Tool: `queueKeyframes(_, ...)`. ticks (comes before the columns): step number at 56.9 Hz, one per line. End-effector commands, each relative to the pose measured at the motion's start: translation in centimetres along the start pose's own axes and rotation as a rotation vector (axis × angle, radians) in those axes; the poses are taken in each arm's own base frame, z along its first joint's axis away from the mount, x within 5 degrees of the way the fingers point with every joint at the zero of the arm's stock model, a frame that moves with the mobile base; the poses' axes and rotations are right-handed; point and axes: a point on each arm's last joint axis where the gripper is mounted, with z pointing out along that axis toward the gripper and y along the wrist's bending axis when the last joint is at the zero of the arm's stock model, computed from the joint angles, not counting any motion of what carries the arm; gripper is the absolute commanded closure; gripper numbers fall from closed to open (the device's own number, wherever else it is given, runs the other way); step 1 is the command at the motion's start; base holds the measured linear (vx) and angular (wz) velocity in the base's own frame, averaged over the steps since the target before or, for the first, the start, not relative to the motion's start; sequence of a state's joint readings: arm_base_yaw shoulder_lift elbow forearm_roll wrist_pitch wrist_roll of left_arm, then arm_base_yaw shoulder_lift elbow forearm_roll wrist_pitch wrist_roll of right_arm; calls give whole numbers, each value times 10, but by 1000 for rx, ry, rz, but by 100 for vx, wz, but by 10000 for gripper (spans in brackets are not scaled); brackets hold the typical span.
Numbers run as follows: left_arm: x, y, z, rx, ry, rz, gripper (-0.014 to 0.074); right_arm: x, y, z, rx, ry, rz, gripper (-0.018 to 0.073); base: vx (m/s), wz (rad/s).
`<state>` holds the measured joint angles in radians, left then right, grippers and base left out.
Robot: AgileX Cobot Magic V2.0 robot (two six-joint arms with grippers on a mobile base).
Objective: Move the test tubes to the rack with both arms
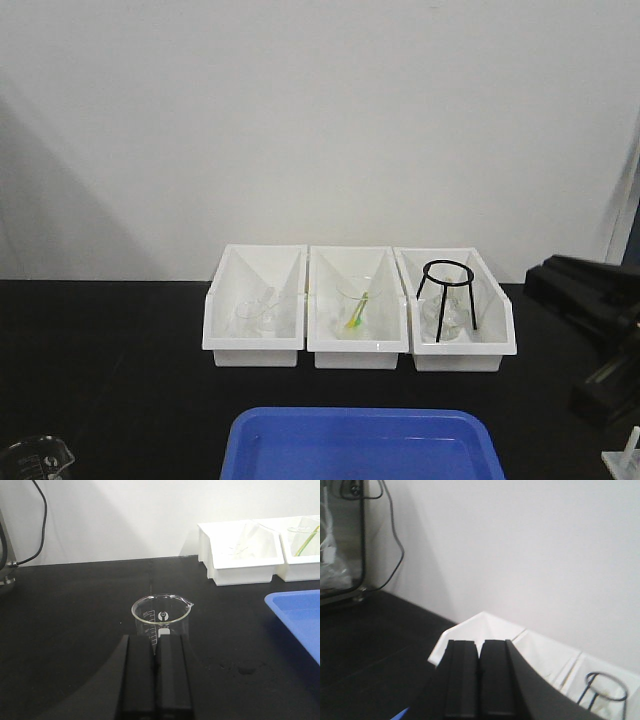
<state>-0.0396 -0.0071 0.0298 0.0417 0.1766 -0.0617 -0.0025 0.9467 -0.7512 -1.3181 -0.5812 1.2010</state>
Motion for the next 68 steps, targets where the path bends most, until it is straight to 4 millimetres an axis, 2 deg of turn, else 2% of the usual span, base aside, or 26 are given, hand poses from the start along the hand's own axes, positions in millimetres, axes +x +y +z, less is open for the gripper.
queueKeyframes(1, 1, 0, 0, 6, -76, -11, 614, -20, -15, -1, 159, -123, -36, 566, 0, 0)
queueKeyframes(9, 1, 0, 0, 6, -76, -11, 614, -20, -35, -7, 393, -133, 23, 566, 0, 0)
queueKeyframes(16, 1, 0, 0, 6, -76, -11, 614, -11, -45, -12, 515, -25, 1, 566, 0, 0)
queueKeyframes(25, 1, 0, 0, 6, -76, -11, 614, -1, -46, -18, 550, 120, -31, 566, 0, 0)
queueKeyframes(31, 1, 0, 0, 6, -76, -11, 614, 3, -41, -26, 540, 217, -50, 566, 0, 0)
queueKeyframes(36, 1, 0, 0, 6, -76, -11, 614, 8, -34, -36, 538, 231, -58, 566, 0, 0)
queueKeyframes(46, 1, 0, 0, 6, -76, -11, 614, 44, -9, -73, 538, 222, -81, 566, 0, 0)
queueKeyframes(59, 1, 0, 0, 6, -76, -11, 614, 115, 27, -122, 543, 200, -26, 566, 0, 0)
queueKeyframes(68, 1, 0, 0, 6, -76, -11, 614, 152, 43, -143, 552, 137, -8, 566, 0, 0)
